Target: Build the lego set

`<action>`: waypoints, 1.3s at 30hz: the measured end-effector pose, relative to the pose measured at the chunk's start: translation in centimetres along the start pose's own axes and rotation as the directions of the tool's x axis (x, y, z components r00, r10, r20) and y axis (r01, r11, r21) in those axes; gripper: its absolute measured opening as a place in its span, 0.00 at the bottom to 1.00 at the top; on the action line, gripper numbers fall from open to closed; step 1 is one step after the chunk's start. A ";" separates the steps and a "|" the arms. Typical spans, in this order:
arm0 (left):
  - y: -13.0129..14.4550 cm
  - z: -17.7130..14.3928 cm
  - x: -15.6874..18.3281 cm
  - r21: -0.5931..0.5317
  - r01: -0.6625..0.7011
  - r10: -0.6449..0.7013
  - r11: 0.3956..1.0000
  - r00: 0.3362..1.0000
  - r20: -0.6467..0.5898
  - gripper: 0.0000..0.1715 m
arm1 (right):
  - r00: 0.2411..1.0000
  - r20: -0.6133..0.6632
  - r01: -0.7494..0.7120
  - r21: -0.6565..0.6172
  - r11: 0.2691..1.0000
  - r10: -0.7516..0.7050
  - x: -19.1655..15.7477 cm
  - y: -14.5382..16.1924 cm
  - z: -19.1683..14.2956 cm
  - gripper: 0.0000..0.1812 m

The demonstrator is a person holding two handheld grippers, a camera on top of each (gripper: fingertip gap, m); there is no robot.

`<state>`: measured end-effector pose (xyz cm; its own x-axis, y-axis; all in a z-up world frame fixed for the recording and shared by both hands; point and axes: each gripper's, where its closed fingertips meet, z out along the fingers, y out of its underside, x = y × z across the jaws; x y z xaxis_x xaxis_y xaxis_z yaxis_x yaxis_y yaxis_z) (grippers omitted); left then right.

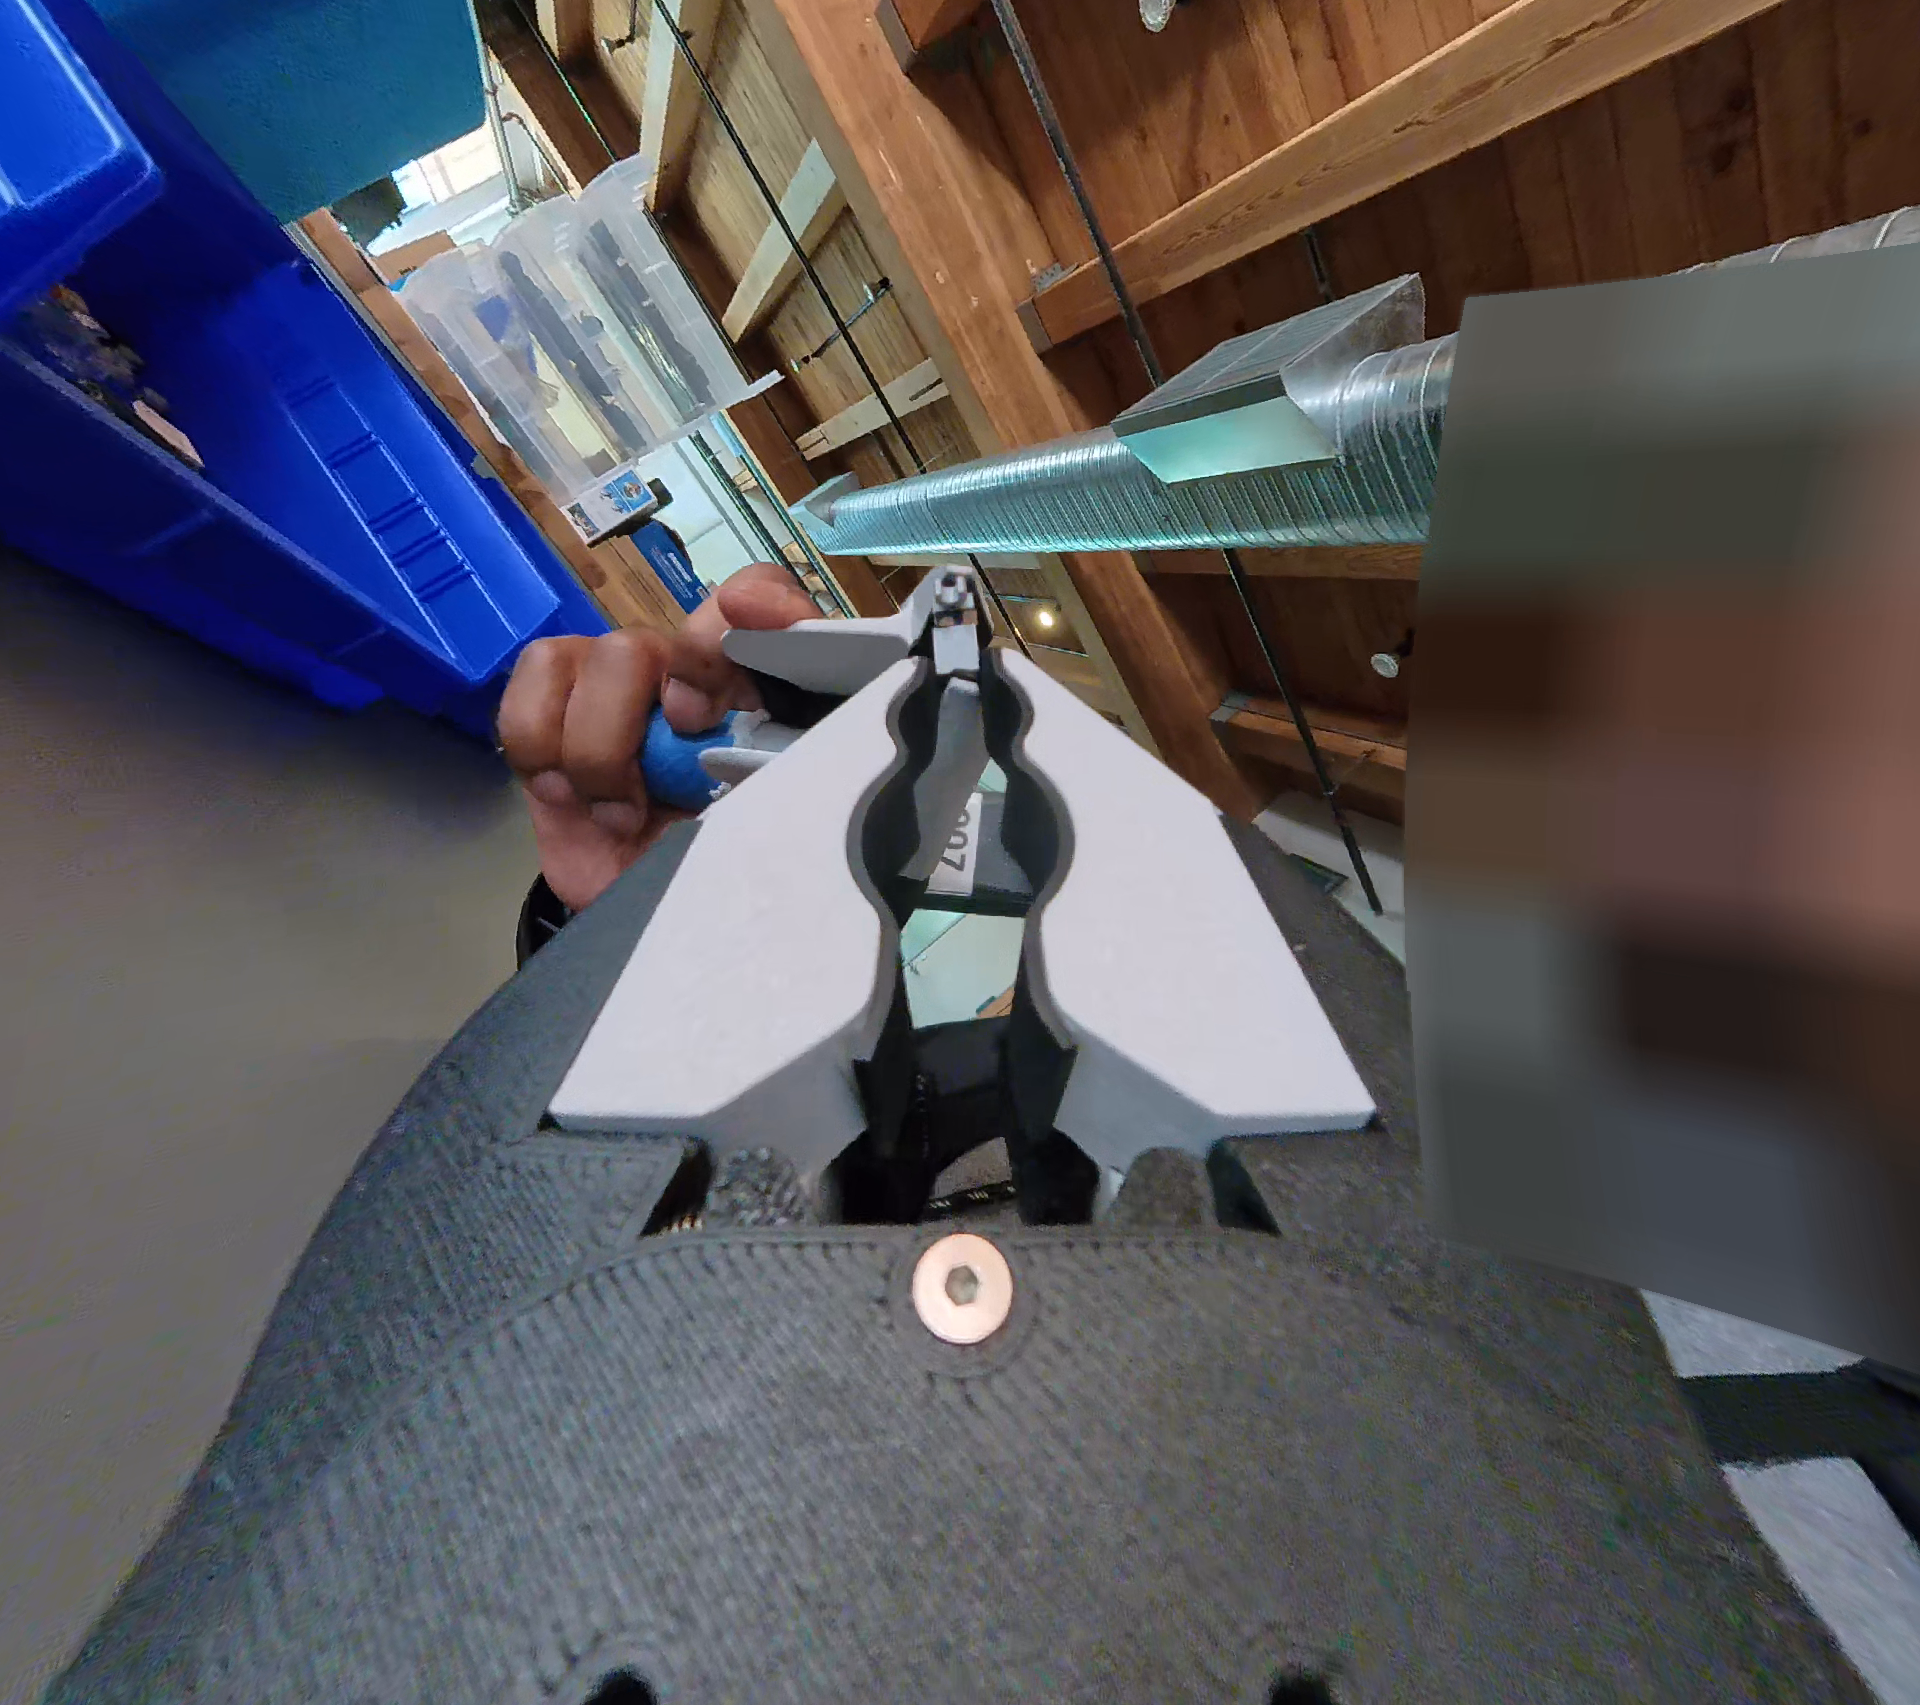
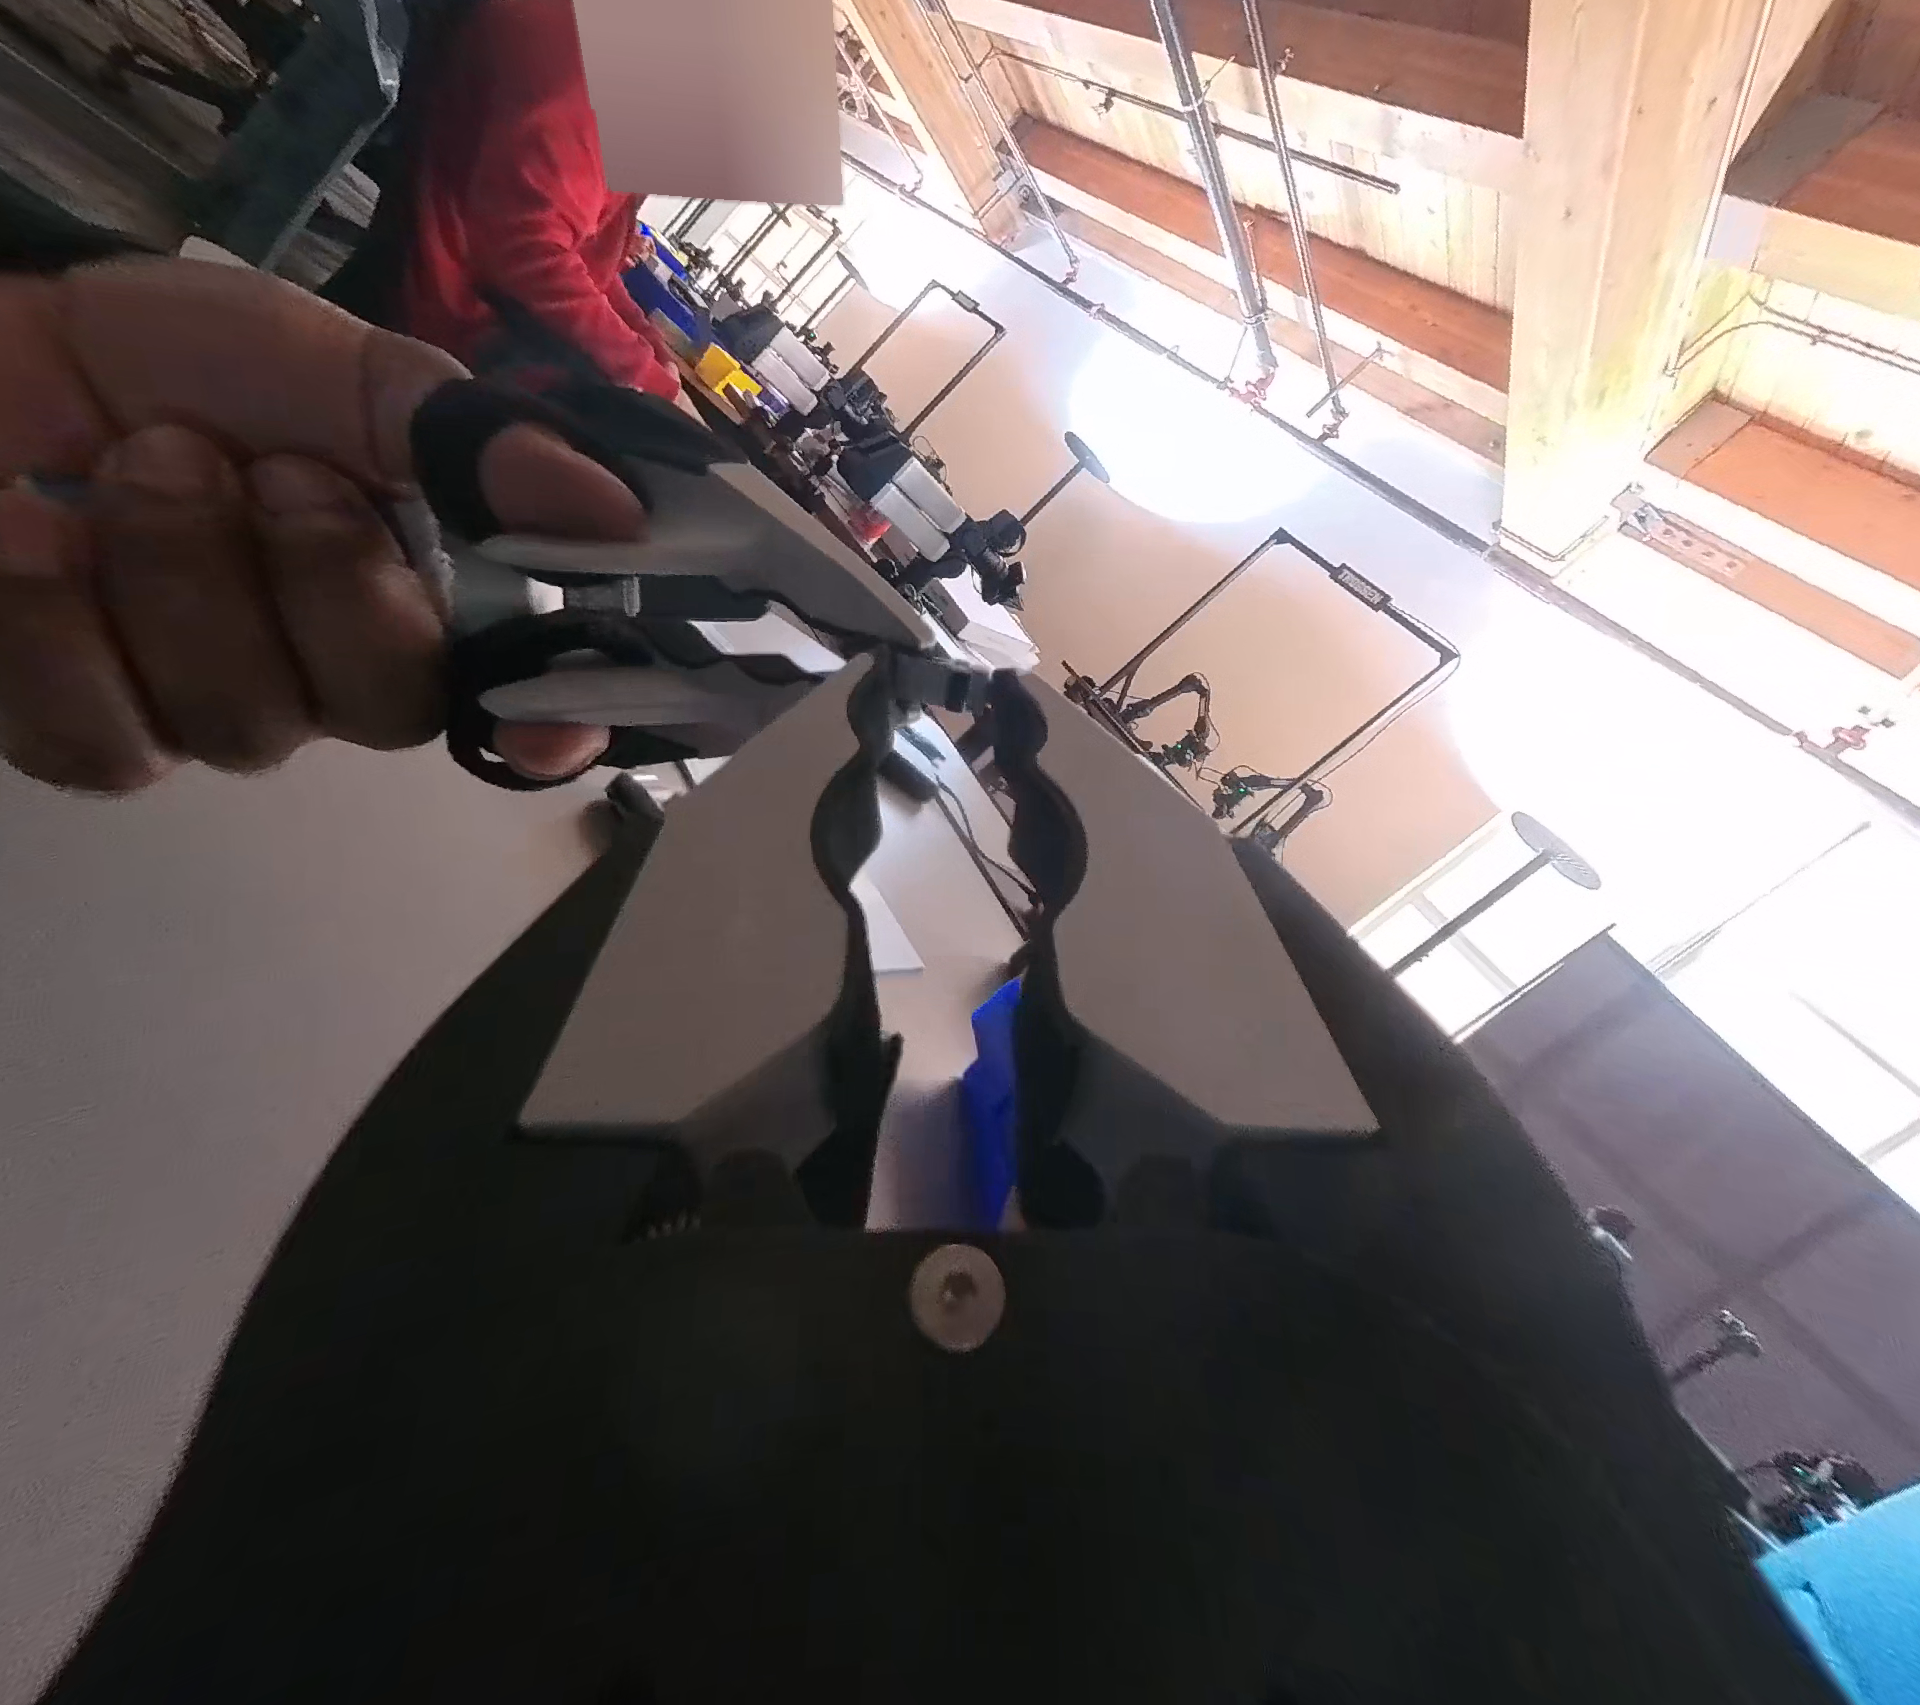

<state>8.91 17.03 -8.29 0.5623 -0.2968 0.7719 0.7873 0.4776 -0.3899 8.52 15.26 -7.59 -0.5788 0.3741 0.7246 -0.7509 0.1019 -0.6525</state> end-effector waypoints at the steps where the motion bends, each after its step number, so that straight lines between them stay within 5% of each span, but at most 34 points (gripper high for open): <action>1: 0.0 0.0 -0.1 0.005 0.004 -0.004 1.000 1.000 0.006 0.05 | 1.000 0.002 0.009 -0.007 1.000 -0.009 -0.1 0.1 0.0 0.11; 17: -0.1 -0.2 -0.7 0.024 0.025 -0.026 0.999 0.999 0.043 0.05 | 0.997 0.030 0.070 -0.046 0.996 -0.069 -0.5 0.5 0.1 0.11; 23: -1.6 -1.5 -2.6 0.023 -0.088 0.083 0.996 0.980 0.181 0.06 | 0.992 0.051 -0.108 -0.158 0.981 0.117 -0.4 3.4 1.2 0.11; 26: -3.4 -4.2 -4.8 0.016 -0.190 0.173 0.982 0.925 0.338 0.07 | 0.960 0.042 -0.251 -0.321 0.913 0.278 0.0 7.4 1.7 0.11; 32: -5.8 -9.0 -7.6 -0.105 -0.318 0.322 0.942 0.769 0.552 0.08 | 0.804 0.068 -0.415 -0.649 0.638 0.591 -2.7 15.9 1.2 0.11; 39: -6.1 -10.3 -8.9 -0.225 -0.331 0.396 0.917 0.679 0.618 0.08 | 0.756 0.118 -0.314 -0.797 0.515 0.644 -5.8 20.2 1.4 0.11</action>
<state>1.68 8.23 -17.93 0.5375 0.4987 0.6800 0.5927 0.3502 -0.7253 -3.73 13.85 -24.66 -0.9585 0.2400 0.1540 0.0487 0.6700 -0.7408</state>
